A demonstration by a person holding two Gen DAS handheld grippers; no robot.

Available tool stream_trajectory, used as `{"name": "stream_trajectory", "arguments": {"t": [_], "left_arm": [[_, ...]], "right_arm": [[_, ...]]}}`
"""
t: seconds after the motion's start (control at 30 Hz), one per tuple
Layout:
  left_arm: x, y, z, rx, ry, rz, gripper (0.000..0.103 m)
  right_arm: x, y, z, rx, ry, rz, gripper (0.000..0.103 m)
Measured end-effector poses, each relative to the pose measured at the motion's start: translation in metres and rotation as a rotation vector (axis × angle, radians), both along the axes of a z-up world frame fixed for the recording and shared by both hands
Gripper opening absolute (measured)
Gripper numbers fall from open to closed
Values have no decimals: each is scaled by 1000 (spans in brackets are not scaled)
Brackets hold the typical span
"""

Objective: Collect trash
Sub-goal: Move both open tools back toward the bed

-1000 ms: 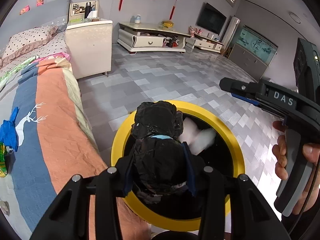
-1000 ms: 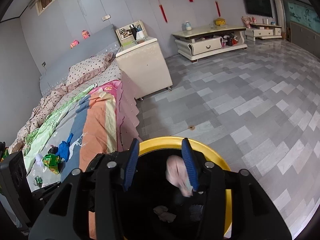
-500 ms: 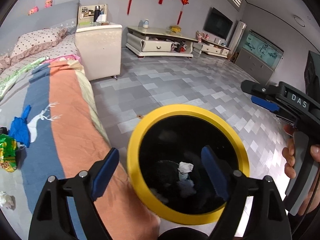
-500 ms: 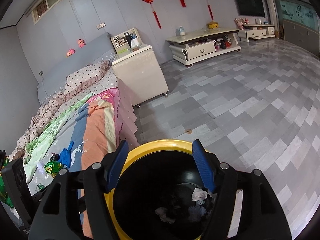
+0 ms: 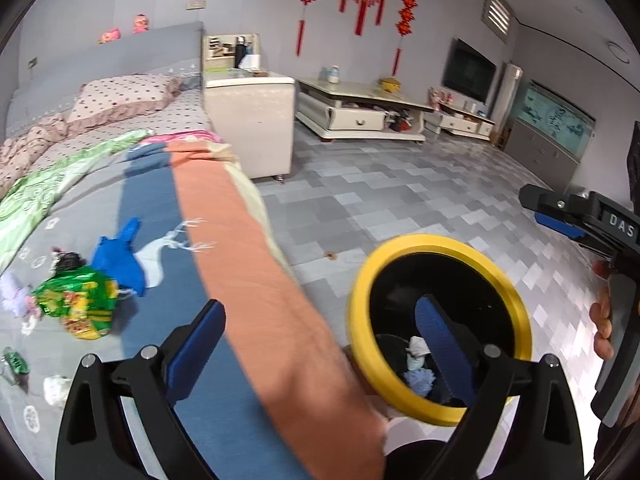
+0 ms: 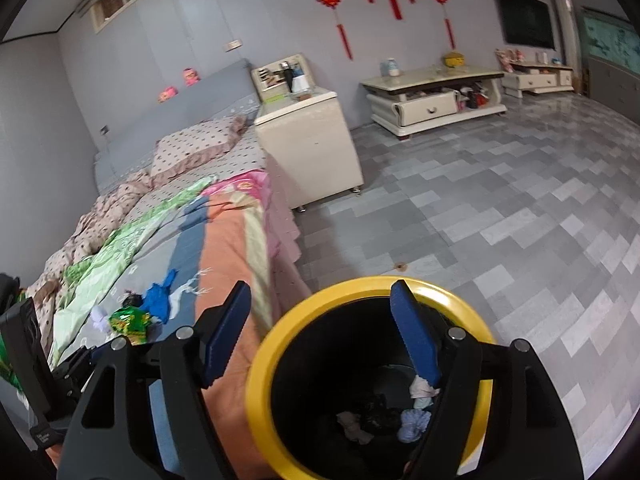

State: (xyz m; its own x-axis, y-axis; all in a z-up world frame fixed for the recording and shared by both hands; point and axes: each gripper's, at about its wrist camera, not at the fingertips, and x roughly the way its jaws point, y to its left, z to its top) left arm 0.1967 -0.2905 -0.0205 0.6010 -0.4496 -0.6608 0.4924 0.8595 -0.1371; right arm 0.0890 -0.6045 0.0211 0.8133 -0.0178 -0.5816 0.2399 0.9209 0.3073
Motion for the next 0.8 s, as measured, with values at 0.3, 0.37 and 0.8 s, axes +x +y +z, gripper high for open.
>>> {"name": "stream_trajectory", "arguments": {"t": [0.3, 0.37, 0.8], "left_arm": [[7, 67, 10, 13, -19, 128, 95], [10, 83, 12, 16, -22, 158, 95], [26, 200, 20, 16, -35, 369, 95]], "right_arm": [[21, 61, 24, -48, -39, 113, 74], [26, 77, 28, -59, -43, 140, 75], [72, 181, 45, -98, -41, 296, 75]]}}
